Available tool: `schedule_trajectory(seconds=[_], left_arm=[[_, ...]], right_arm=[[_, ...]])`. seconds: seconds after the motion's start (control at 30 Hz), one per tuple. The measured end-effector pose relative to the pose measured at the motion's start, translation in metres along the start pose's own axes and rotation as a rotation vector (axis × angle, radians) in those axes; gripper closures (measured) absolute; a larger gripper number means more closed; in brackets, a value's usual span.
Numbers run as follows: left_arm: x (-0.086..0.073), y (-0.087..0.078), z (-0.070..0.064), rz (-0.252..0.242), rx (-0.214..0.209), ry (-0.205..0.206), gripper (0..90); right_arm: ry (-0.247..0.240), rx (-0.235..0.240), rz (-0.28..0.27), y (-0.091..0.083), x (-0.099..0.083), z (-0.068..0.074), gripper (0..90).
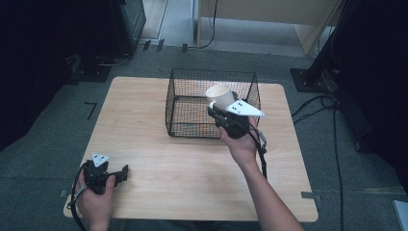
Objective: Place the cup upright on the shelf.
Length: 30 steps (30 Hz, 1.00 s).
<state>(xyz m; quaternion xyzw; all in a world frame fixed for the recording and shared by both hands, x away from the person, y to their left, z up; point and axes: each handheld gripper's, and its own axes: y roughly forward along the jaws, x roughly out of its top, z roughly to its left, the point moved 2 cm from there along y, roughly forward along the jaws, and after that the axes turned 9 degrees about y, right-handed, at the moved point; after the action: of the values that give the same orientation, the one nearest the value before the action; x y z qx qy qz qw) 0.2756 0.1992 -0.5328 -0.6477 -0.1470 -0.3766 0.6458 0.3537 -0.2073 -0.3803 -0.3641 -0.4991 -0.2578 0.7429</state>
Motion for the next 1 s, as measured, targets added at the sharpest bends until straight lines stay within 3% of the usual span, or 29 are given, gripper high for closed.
schedule_trajectory(seconds=[0.03,0.17,0.2,0.37,0.43,0.53,0.63,0.67,1.0], left_arm=[[0.0,0.0,0.0,0.0,-0.001,0.001,1.4],[0.0,0.0,0.0,0.0,-0.002,0.001,1.4],[0.0,0.0,0.0,0.0,-0.002,0.001,1.4],[0.0,0.0,0.0,0.0,-0.004,0.004,1.4],[0.0,0.0,0.0,0.0,-0.004,0.004,1.4],[0.0,0.0,0.0,0.0,-0.004,0.004,1.4],[0.0,0.0,0.0,0.0,-0.006,0.005,1.4],[0.0,0.0,0.0,0.0,-0.006,0.005,1.5],[0.0,0.0,0.0,-0.001,-0.009,0.006,1.5]], right_arm=[[-0.001,0.028,0.016,0.013,0.004,-0.01,84.0],[-0.026,0.048,0.05,0.031,0.008,-0.022,84.0],[-0.026,0.076,0.071,0.042,0.011,-0.029,84.0],[-0.018,0.127,0.111,0.062,0.014,-0.039,83.9],[-0.004,0.134,0.121,0.067,0.013,-0.042,83.8],[-0.02,0.124,0.196,0.083,0.01,-0.049,83.8],[-0.031,0.129,0.226,0.09,0.007,-0.052,83.7],[-0.015,0.144,0.243,0.097,0.005,-0.057,83.7],[-0.006,0.125,0.349,0.115,-0.003,-0.069,83.6]])
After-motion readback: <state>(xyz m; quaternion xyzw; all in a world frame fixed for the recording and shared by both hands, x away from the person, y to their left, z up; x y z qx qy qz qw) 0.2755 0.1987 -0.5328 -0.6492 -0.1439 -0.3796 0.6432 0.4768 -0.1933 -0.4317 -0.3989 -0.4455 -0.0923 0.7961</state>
